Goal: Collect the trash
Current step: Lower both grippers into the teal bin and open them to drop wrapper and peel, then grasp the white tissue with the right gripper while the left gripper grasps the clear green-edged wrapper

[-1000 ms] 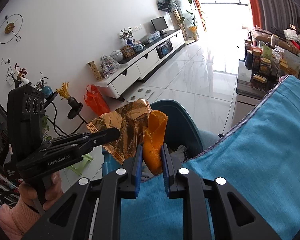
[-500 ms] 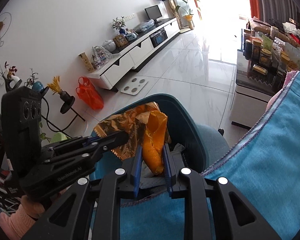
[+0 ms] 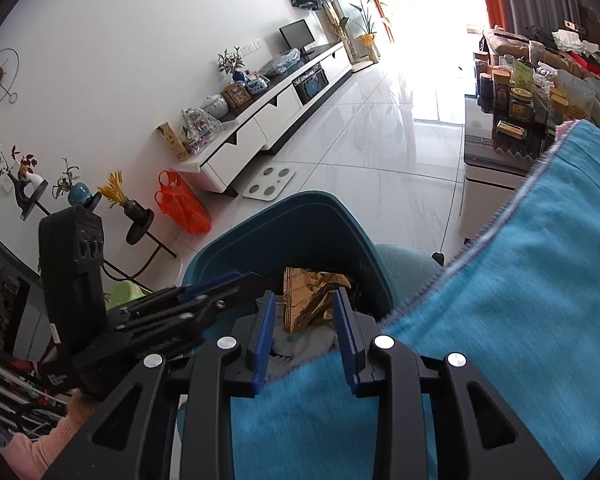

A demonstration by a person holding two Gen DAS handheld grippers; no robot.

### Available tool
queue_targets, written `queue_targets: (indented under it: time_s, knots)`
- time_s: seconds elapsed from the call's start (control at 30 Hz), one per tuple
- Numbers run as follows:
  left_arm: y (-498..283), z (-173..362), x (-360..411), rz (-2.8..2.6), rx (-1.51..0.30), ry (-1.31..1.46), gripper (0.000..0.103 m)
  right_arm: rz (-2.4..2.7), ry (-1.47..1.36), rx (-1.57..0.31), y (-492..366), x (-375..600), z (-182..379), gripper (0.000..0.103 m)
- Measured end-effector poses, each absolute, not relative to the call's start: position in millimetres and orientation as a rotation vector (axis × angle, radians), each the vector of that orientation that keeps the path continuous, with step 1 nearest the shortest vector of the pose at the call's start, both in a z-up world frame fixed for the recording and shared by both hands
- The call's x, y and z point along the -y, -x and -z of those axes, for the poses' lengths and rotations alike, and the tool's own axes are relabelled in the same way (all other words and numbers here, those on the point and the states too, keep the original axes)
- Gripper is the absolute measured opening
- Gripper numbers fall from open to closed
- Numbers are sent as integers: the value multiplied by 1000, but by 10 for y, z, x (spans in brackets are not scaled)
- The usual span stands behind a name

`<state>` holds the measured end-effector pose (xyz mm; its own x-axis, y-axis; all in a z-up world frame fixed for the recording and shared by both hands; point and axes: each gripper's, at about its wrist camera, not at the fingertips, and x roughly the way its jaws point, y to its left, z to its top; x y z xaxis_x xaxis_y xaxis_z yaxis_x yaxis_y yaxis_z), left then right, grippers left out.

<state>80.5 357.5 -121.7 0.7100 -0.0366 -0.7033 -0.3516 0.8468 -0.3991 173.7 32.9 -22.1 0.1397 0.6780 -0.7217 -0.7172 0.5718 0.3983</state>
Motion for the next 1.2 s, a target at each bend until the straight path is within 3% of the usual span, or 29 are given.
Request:
queue_targets:
  time_s: [0.43,0.8,1.2]
  knots:
    - [-524,558,-2779,89,-642,421,51,-940,-15,-854,-1430,824,-151,36]
    - [-879,543,-1502,377,-714,323,52,-623,-126,-810,-1338,2266,-151,37]
    - [-1540,561,-85,581,-824,183,53,-233,-225,-761,-1058,3798,16,45]
